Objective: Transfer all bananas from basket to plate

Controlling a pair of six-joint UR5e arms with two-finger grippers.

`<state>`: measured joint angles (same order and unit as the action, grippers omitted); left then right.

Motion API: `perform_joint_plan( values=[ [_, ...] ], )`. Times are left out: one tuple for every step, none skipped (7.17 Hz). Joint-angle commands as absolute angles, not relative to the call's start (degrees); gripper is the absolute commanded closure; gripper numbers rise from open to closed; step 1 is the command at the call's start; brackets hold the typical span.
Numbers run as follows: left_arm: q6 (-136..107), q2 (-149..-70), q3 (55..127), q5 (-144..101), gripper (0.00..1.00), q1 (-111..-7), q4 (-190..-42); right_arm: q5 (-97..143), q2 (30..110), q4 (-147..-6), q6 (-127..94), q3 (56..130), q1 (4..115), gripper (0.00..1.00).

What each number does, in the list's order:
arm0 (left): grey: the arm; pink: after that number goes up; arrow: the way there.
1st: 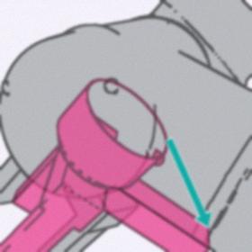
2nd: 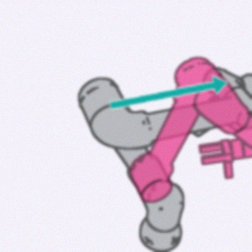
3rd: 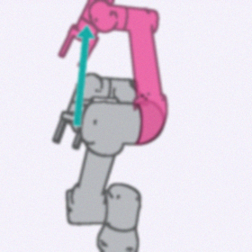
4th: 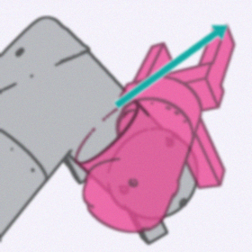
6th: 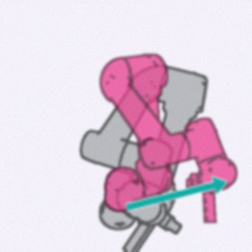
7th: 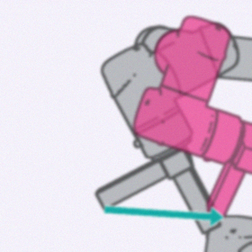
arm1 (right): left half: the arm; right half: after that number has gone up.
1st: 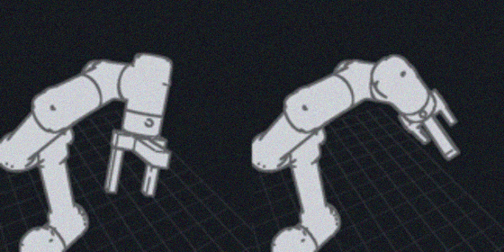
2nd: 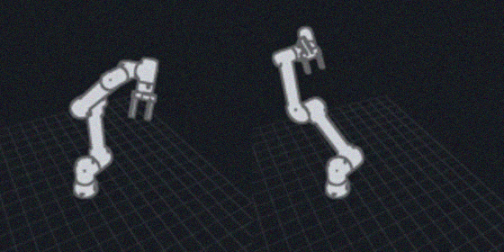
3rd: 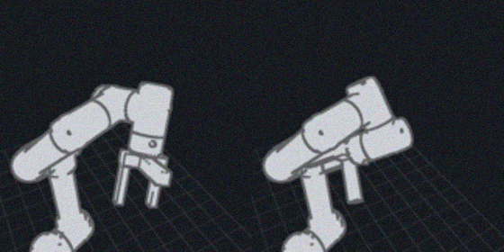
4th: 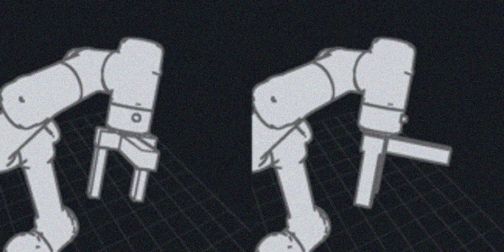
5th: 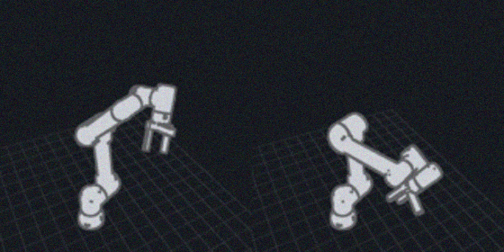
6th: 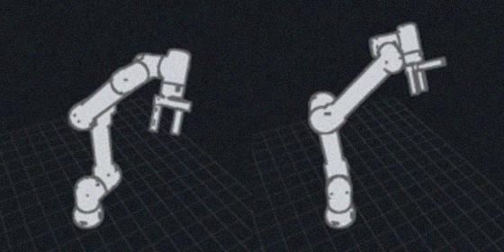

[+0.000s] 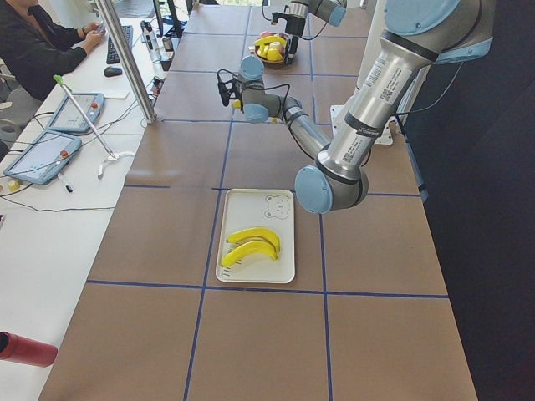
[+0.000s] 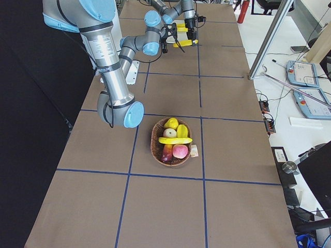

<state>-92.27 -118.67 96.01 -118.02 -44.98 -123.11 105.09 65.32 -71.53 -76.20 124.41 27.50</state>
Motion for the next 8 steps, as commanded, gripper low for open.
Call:
perform_joint_plan(
  values=[
    [-80.74,-106.68,97.55,-119.0,1.0,-51.74,-119.36,105.2,69.5,-71.54,-76.11,125.24,30.3,0.0],
    [-75.46,-99.48,98.17,-118.39,1.0,-52.29,-119.44,105.29,70.65,-71.54,-75.94,125.07,31.71,0.0],
    [-74.89,-95.05,98.17,-117.34,1.0,-52.21,-119.53,105.38,72.06,-71.63,-75.76,124.89,32.86,0.0],
    [-74.8,-91.62,97.83,-115.33,1.0,-52.03,-119.88,105.82,73.98,-71.63,-75.33,124.81,34.0,0.0],
    [-74.79,-89.93,98.08,-113.31,1.0,-52.03,-119.97,107.04,74.44,-71.72,-75.24,124.46,35.75,0.0],
    [-74.88,-89.22,98.17,-113.29,0.75,-52.03,-120.14,109.14,74.62,-73.11,-74.89,123.93,37.86,0.0],
    [-74.62,-89.56,98.0,-113.2,0.01,-51.68,-120.49,111.86,74.36,-76.95,-71.66,124.19,40.4,0.0],
    [-74.45,-90.0,98.17,-113.55,0.0,-51.59,-120.41,113.71,74.44,-80.91,-69.02,124.1,43.21,0.0]
  ],
)
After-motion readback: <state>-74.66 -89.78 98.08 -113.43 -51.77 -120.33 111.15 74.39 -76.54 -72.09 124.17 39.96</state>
